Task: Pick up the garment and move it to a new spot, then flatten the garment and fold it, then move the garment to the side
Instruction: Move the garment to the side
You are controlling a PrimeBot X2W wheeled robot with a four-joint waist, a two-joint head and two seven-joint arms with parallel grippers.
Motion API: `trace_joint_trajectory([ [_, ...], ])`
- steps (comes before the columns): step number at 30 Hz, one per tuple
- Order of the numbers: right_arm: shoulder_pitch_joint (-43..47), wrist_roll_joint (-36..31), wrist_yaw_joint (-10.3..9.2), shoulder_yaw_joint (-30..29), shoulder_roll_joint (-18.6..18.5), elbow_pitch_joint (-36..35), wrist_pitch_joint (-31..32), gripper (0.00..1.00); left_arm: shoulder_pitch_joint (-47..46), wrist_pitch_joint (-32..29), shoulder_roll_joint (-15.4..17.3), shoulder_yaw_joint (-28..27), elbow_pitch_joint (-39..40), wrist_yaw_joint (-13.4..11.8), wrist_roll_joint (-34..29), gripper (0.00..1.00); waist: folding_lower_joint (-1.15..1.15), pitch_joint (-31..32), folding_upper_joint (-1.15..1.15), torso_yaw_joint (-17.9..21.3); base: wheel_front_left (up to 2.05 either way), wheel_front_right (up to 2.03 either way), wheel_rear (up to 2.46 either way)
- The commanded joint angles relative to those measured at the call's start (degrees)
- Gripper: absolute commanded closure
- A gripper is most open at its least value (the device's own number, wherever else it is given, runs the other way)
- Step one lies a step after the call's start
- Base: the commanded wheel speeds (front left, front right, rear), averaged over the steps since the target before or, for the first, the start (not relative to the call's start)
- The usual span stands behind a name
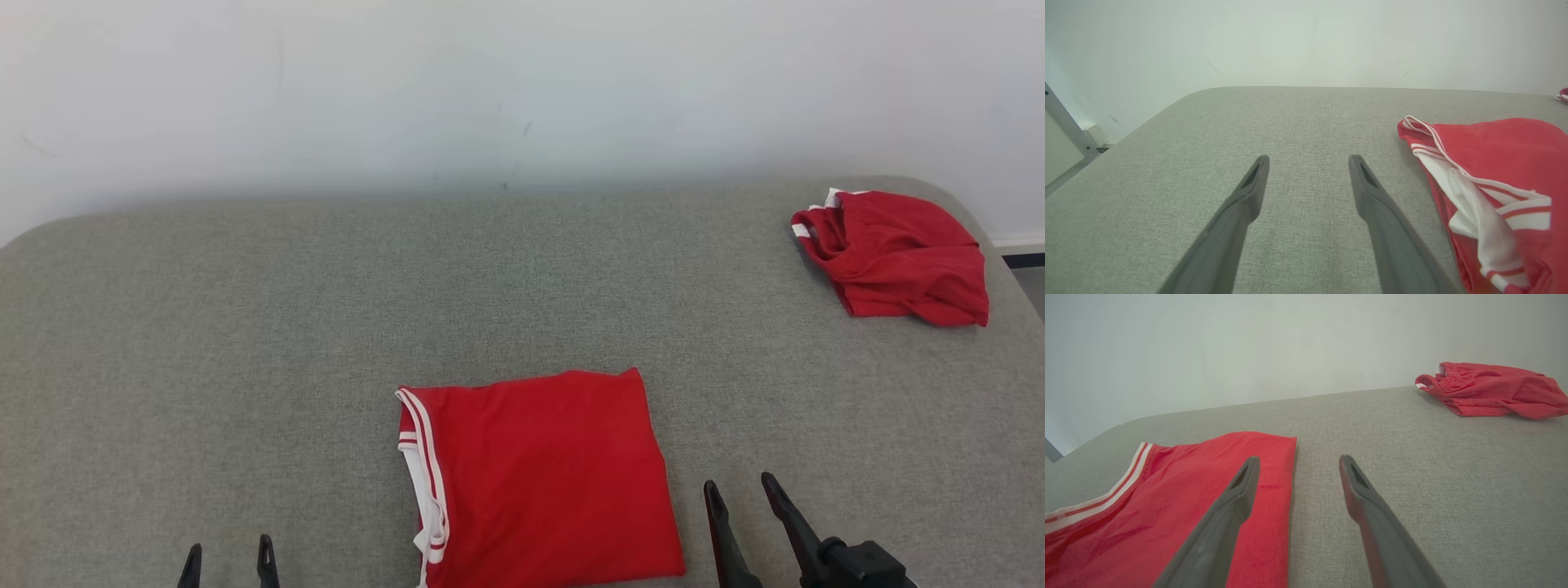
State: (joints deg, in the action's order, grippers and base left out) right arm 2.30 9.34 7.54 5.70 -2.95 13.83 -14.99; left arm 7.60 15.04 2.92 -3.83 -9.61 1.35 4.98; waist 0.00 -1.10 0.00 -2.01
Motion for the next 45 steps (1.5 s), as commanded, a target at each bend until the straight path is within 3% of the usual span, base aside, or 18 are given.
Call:
trace_joint_trajectory([
  [1, -0.54, -0.48, -0.15, 0.05, 0.14, 0.61, -0.22, 0.0, -0.27, 0.18, -0.06, 0.03, -0.2, -0.01, -0.3, 0.0, 0.0, 0.02, 0.0, -0.07, 0.0, 0.0, 0.0],
  [40, -2.86, -1.28, -0.15, 1.28, 0.16, 1.0, -0.22, 0.0, -0.2, 0.18, -0.06, 0.31, -0.57, -0.05, 0.48, 0.0, 0.0, 0.64, 0.0, -0.52, 0.0, 0.0, 0.0],
  [45, -7.85, -2.3, -0.16, 2.54, 0.08, 6.47, -0.19, 0.0, -0.75, 0.18, -0.06, 0.55, -0.46, 0.01, 0.52, 0.0, 0.0, -0.01, 0.0, -0.99, 0.0, 0.0, 0.0],
])
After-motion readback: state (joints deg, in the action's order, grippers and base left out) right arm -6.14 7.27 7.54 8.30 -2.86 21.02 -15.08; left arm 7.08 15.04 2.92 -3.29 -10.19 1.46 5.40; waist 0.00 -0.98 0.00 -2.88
